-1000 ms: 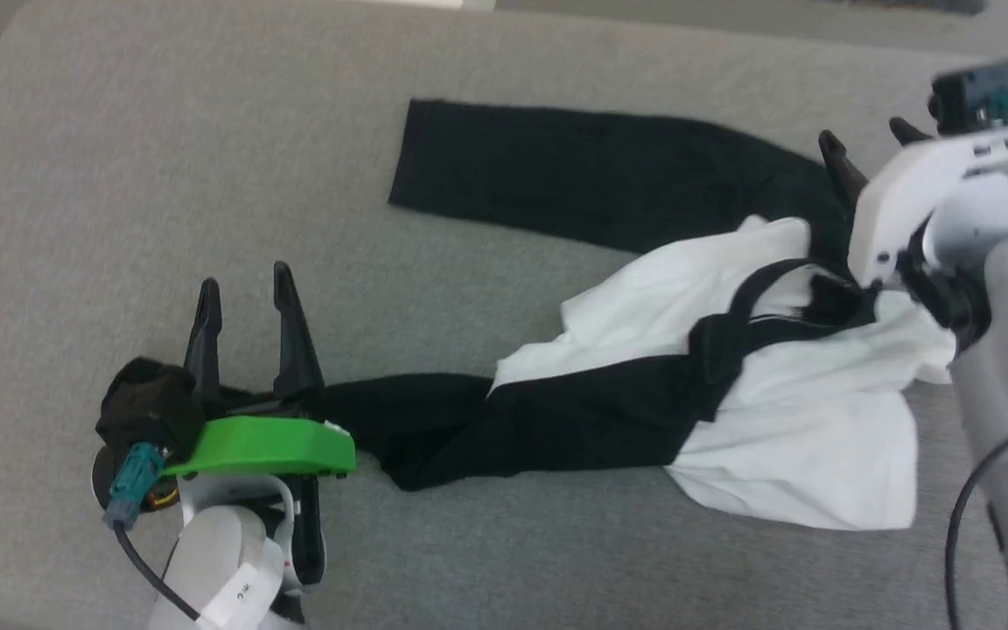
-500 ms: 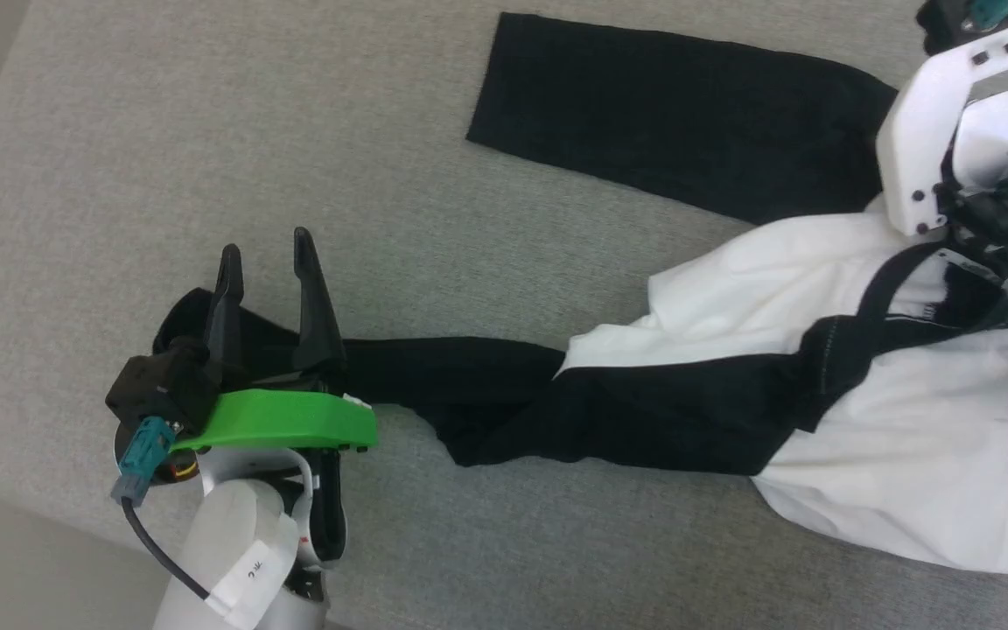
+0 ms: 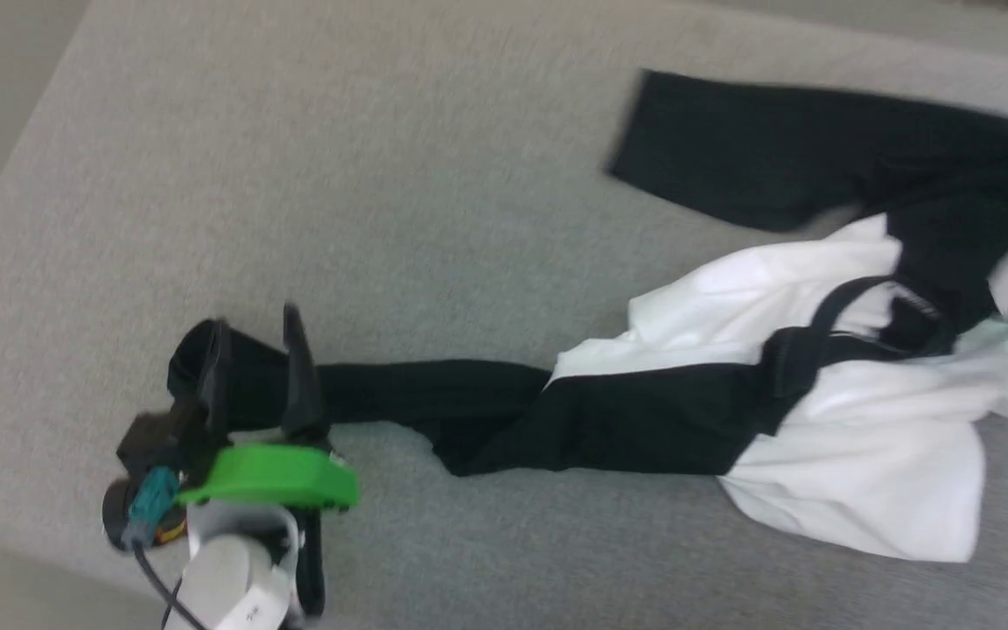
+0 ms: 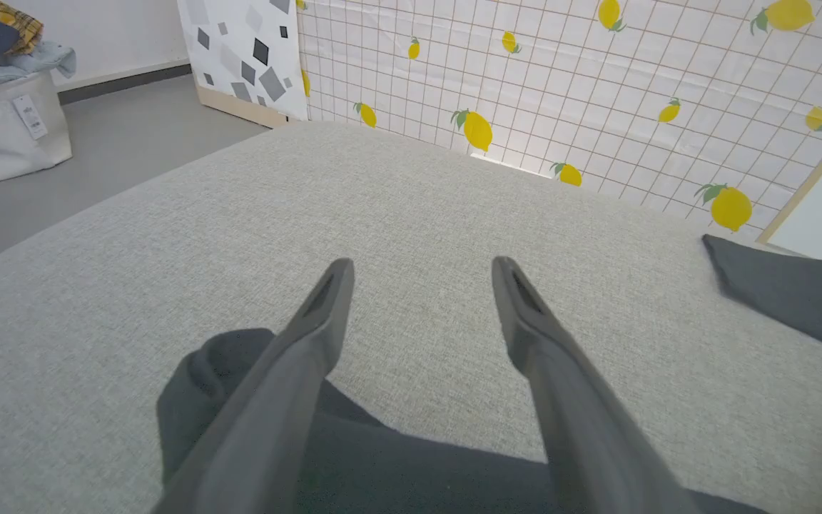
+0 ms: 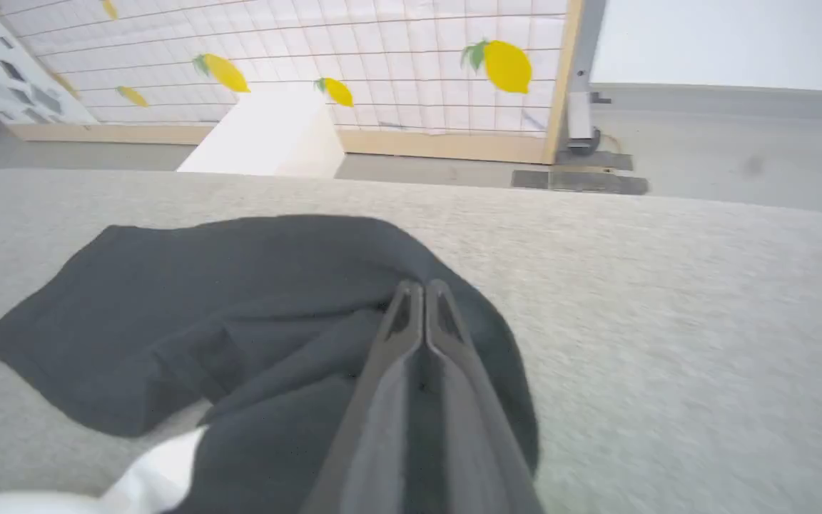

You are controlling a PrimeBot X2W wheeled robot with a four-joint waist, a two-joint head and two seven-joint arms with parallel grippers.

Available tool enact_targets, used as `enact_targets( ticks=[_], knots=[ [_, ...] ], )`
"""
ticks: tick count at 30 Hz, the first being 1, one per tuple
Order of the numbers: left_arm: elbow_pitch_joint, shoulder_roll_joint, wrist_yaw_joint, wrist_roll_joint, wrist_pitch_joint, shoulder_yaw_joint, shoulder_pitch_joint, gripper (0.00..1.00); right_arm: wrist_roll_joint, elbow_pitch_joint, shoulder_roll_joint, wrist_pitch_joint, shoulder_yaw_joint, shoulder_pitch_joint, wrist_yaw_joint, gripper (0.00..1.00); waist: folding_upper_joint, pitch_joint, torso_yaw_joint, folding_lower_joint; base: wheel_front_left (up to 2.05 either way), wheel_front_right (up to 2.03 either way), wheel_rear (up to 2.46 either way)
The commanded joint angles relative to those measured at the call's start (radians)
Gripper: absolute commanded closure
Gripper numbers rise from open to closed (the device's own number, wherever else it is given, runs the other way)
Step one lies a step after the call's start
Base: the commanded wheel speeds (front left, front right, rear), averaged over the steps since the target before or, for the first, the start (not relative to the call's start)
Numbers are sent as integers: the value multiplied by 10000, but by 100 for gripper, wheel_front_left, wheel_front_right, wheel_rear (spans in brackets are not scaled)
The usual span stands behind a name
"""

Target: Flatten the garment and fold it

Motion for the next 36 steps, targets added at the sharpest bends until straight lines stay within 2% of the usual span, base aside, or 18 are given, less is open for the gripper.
enact_targets(
  ticks=[1,6,9,11,13,17,18,19,24,28,33,36],
  knots=[
    [77,-23,-93,192,-37,87,235,0,-226,-480,230,-179,-668,670,-15,100,106,-1411,-1144,-1,0,0,0],
    [209,-23,-301,373,-37,286,711,0,-767,-3139,1586,44,-3114,2842,-15,100,106,-2041,-1779,-1,0,0,0],
    [288,-24,-400,441,-37,305,879,0,-1147,-4889,2358,850,-4305,4171,-15,100,106,-2269,-2135,-1,0,0,0],
    [343,-24,-473,471,-37,297,924,0,-1301,-5760,2554,1558,-4886,4982,-15,100,106,-2369,-2338,-1,0,0,0],
    [404,-24,-527,501,-37,264,947,0,-819,-5757,2584,2328,-5185,5576,-15,100,106,-2424,-2491,-1,0,0,0],
    [566,-24,-649,524,-37,206,963,0,-110,-4823,2591,3326,-5202,6473,-15,100,106,-2458,-2771,-1,0,0,0],
    [593,-24,-664,530,-37,193,950,0,-65,-4670,2592,3382,-5116,6605,-15,64,106,-2456,-2813,-1,0,0,0],
    [643,-24,-697,555,-37,151,937,0,-52,-4562,2592,3358,-5020,6747,-15,0,106,-2451,-2850,-1,0,0,0],
    [997,-2,-880,646,51,-105,870,0,-86,-4560,2593,2027,-4238,6825,-15,0,106,-2388,-2988,-1,0,0,0],
    [1351,228,-1121,842,837,-549,790,0,-61,-4662,2594,786,-3337,6844,-15,0,106,-2351,-3090,-1,0,0,0],
    [1705,640,-1342,1201,2744,-1197,684,0,-70,-4736,2594,-92,-2279,6874,-15,0,106,-2355,-3203,-1,0,0,0],
    [1790,813,-1194,1408,3929,-1382,560,0,13,-4730,2594,-244,-1889,6875,-15,0,106,-2361,-3245,-1,0,0,0]
  ],
)
